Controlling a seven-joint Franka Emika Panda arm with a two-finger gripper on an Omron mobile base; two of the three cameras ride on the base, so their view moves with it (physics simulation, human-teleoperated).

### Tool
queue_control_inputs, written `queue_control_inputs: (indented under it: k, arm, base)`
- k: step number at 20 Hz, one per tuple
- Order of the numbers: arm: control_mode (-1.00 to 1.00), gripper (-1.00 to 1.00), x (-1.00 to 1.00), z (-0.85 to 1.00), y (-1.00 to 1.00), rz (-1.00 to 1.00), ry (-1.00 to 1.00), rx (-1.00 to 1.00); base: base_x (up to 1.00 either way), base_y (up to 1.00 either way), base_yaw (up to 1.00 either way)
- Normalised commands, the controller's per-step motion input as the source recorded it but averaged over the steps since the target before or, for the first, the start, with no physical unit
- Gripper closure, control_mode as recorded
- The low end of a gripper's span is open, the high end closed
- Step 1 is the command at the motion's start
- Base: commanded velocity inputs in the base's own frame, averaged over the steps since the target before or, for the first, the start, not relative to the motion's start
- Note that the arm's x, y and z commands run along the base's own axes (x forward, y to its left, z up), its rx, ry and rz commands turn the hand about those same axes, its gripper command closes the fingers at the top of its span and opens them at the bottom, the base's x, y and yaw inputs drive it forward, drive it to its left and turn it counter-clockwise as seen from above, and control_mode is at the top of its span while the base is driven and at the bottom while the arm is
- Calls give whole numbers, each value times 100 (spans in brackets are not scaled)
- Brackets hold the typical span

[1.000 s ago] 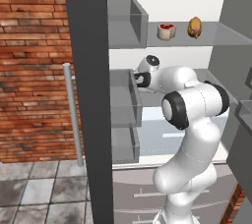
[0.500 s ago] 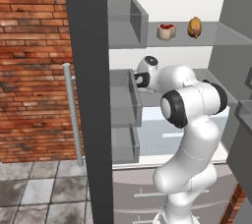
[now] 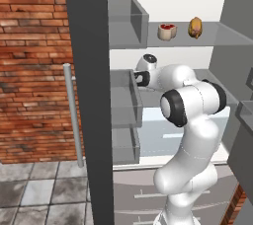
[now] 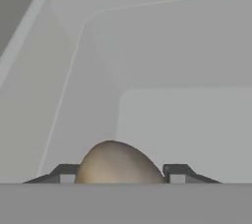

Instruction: Gather the mushroom and avocado from the fridge and place them on a tray on the dining counter. Then gather the steak and chicken drumstick from the fridge and place them on the other tray.

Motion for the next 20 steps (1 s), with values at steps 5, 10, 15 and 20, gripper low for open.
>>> queue_control_inputs:
  k: [5, 10, 15, 20]
  arm:
    - [-100, 100, -16, 0, -1, 0, -2, 3]
    - [-100, 100, -42, 0, -29, 0, -10, 6]
    - [-100, 100, -44, 23, -41, 0, -12, 3]
    - [-100, 100, -38, 63, -43, 0, -7, 0]
  base:
    - [0, 0, 0]
    - [0, 0, 0]
    - [0, 0, 0]
    - [0, 0, 0]
